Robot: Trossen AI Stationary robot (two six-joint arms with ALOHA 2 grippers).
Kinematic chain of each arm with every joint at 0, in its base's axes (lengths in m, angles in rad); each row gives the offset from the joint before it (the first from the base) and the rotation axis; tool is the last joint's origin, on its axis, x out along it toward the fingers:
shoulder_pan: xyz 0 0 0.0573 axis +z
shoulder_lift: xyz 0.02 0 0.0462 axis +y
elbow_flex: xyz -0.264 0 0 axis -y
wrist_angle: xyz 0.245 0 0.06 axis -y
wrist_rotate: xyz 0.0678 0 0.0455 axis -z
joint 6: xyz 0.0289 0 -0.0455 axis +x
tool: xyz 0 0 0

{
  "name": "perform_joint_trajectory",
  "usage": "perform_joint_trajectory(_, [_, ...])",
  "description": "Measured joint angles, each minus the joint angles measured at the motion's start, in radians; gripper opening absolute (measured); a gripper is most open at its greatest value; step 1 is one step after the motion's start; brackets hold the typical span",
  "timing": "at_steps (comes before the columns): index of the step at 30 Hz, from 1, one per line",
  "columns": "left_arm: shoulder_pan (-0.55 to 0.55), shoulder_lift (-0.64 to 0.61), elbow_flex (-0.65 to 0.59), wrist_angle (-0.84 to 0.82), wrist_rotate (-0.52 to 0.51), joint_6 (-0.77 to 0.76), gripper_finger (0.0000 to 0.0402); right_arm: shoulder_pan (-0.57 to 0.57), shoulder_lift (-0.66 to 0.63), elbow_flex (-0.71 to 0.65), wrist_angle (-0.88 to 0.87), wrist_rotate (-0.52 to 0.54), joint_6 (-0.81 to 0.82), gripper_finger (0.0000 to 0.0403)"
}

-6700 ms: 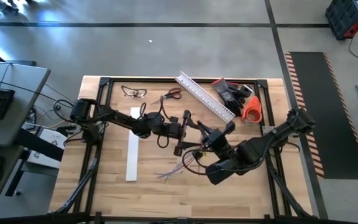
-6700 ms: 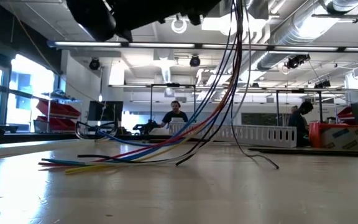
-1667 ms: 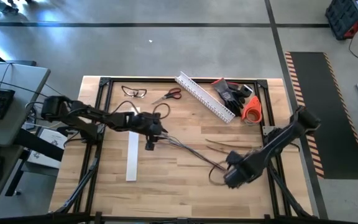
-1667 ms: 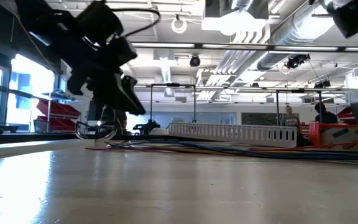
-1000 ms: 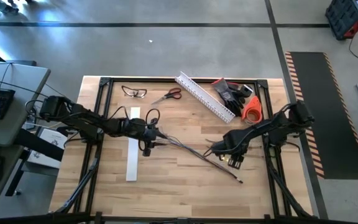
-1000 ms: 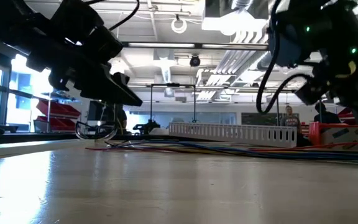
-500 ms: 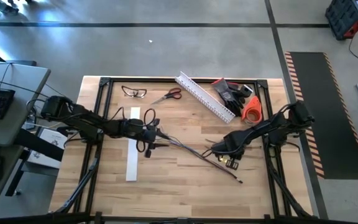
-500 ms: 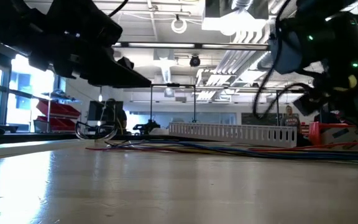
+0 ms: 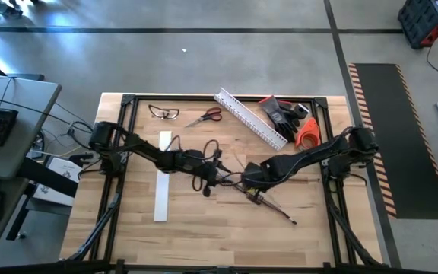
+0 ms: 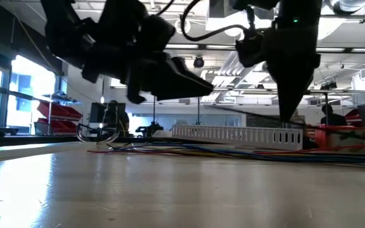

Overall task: Ziptie cables
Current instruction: Wrap the bottom black zip tie on the cable wires

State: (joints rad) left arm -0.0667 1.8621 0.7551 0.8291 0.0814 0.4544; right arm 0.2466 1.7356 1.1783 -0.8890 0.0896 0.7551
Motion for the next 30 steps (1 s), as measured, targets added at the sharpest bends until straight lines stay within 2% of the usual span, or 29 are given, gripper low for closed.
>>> perform_joint_trajectory(8, [-0.027, 0.039, 0.056, 0.001, 0.067, 0.101, 0.0127, -0.002, 0.131, 0.047, 0.033, 0.011, -0.037, 0.0])
perform_joint_trajectory(15, [-0.016, 0.048, 0.056, -0.059, 0.057, 0.049, 0.0127, 0.017, 0.121, 0.046, 0.029, 0.034, -0.014, 0.0008])
perform_joint_trajectory(18, [-0.026, 0.048, 0.056, -0.074, 0.058, 0.037, 0.0127, 0.06, 0.075, 0.047, 0.001, 0.024, 0.009, 0.0033])
perform_joint_trajectory(21, [-0.033, 0.048, 0.056, -0.084, 0.058, 0.025, 0.0127, 0.108, 0.028, 0.039, -0.044, 0.019, 0.075, 0.0077])
perform_joint_trajectory(26, [-0.04, 0.048, 0.056, -0.081, 0.059, -0.001, 0.0127, 0.171, -0.014, -0.047, -0.079, 0.032, 0.291, 0.0156])
perform_joint_trajectory(30, [-0.042, 0.048, 0.056, -0.08, 0.065, -0.009, 0.0127, 0.174, -0.015, -0.16, 0.064, -0.018, 0.352, 0.0177])
